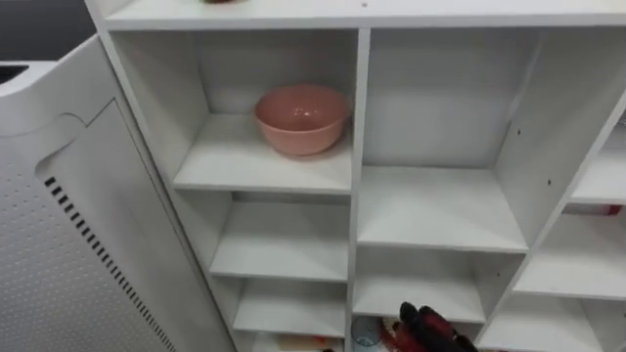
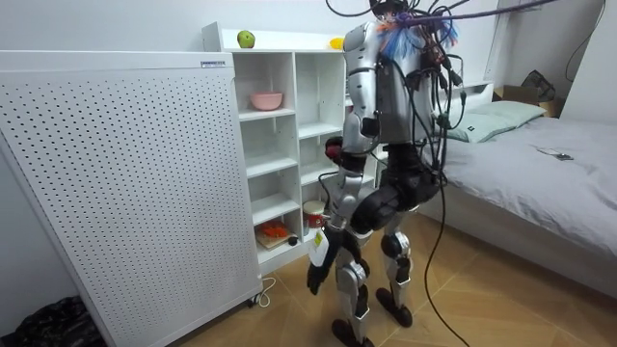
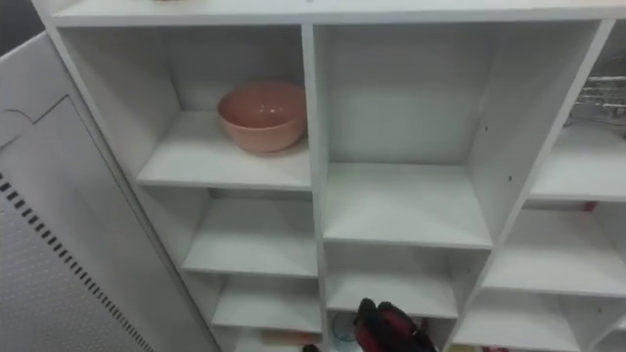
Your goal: Arrange fruit in the closet
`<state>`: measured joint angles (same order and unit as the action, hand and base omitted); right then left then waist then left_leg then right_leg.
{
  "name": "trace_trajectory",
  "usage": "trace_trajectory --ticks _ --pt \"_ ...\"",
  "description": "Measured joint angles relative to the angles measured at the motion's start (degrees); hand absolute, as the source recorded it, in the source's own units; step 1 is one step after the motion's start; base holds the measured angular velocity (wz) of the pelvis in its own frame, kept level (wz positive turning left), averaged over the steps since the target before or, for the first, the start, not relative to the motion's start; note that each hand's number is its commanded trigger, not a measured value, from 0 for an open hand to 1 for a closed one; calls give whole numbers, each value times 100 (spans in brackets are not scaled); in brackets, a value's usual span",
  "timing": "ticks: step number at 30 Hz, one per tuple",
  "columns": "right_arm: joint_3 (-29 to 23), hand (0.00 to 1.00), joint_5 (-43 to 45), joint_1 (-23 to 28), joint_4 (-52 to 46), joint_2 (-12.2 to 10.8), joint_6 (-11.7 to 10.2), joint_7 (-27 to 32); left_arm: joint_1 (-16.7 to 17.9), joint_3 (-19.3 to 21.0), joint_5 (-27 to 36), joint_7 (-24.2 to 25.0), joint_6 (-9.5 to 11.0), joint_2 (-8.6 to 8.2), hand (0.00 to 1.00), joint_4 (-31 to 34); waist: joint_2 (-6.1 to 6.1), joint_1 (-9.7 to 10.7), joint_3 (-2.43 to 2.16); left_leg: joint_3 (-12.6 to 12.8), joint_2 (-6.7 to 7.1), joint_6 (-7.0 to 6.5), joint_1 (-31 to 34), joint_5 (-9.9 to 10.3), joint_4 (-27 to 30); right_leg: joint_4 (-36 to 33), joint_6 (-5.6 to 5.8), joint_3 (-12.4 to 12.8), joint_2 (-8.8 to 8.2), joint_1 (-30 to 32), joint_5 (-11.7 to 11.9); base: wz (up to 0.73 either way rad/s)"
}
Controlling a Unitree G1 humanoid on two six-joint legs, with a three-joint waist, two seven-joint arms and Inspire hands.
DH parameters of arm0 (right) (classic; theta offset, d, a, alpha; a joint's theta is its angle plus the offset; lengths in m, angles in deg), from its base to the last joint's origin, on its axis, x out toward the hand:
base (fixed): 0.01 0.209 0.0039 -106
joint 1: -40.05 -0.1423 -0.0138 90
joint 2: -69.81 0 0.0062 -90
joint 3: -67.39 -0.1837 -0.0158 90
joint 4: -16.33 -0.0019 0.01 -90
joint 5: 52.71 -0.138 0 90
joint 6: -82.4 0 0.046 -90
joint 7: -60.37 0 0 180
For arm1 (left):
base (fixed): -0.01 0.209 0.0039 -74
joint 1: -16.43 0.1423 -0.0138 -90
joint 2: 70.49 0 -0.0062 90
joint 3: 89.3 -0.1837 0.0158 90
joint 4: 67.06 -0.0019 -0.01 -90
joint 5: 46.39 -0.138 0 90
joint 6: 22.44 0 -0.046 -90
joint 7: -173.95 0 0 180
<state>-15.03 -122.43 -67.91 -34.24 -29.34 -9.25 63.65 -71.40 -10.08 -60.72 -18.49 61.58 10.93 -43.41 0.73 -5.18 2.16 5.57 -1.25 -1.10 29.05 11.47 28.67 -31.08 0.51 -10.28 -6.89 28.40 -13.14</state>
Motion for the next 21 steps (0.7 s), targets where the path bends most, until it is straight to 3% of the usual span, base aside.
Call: trace_trajectory --ticks 2,7,11,17,21 --pt "-34 100 -484 -310 463 42 -2 8 -10 -170 82 -60 6 14 0 31 -6 -6 25 -9 1 -4 283 -1 140 -158 -13 18 -13 288 -13 0" --pt "-433 100 -1235 -778 1152 154 -2 115 -26 -429 176 -81 -38 -2 0 238 -22 -99 38 -19 3 -18 1054 5 543 -609 -75 94 -46 1092 -58 2" --pt "-540 100 -1492 -1267 1185 556 -2 205 -139 -404 368 -162 -39 16 0 467 -58 -214 31 -1 16 -17 1751 1 856 -1061 -124 128 -128 1855 -140 6" --pt "-776 100 -2231 -1883 1191 784 -19 246 -189 -461 596 -239 -40 12 0 449 -100 -322 34 -28 -46 11 2062 -13 1017 -1195 -219 82 -113 2123 -142 1" --pt "-1016 100 -2246 -2227 1194 854 -17 303 -188 -574 701 -216 -54 12 0 467 -99 -370 34 -37 -14 4 2181 -14 1044 -1243 -217 63 -170 2235 -144 4"
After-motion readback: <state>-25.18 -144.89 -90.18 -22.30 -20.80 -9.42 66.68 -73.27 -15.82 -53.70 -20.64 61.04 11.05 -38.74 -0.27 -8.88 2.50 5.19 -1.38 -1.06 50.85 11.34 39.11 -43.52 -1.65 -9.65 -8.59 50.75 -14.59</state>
